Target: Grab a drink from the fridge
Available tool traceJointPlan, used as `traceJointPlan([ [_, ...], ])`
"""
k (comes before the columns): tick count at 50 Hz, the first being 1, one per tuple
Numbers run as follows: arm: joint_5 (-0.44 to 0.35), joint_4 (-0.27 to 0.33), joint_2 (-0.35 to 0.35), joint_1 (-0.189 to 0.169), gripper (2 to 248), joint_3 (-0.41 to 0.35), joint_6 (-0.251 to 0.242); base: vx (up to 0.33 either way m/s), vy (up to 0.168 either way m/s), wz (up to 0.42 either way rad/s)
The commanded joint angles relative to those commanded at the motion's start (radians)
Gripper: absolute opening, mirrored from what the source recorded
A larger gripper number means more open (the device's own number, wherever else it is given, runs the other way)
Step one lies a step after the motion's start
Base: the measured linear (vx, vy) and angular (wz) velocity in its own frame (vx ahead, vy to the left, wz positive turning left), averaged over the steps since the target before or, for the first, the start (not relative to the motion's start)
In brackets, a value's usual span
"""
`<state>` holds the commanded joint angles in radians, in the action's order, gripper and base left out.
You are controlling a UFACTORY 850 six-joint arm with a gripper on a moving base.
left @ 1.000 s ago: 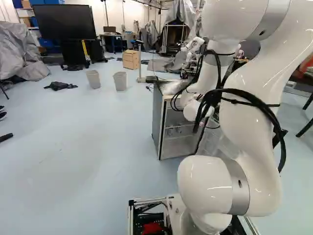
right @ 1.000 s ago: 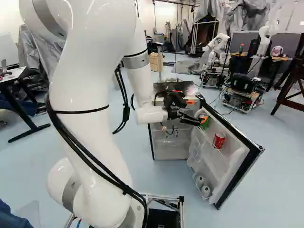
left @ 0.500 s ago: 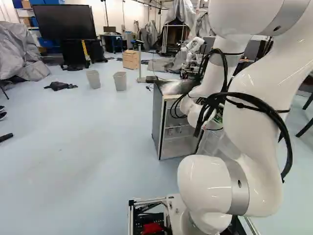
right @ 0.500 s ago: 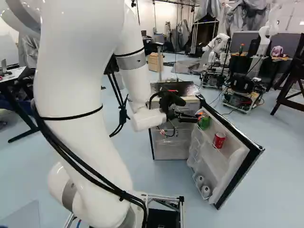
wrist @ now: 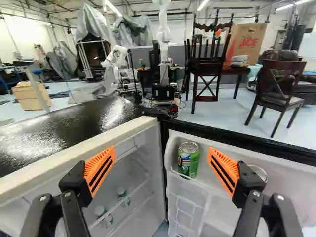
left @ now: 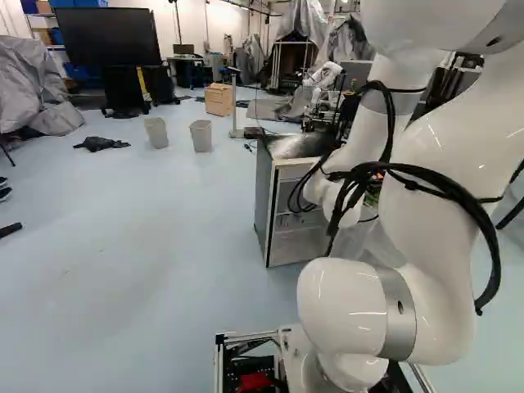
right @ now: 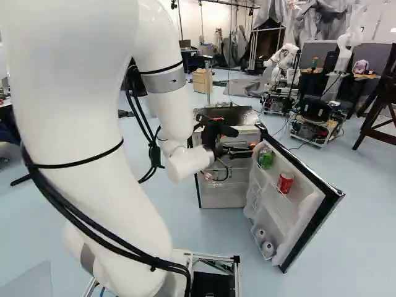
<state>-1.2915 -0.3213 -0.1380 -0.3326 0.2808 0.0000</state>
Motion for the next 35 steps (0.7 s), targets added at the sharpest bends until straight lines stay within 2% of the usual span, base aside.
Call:
traceJointPlan([
  [12, 0.029, 0.107, 0.016, -0.017, 247, -0.025, 0.0, 0.0, 0.0, 0.0],
  [35, 0.036, 0.124, -0.052, -0.019, 247, -0.016, 0.0, 0.0, 0.0, 0.0],
])
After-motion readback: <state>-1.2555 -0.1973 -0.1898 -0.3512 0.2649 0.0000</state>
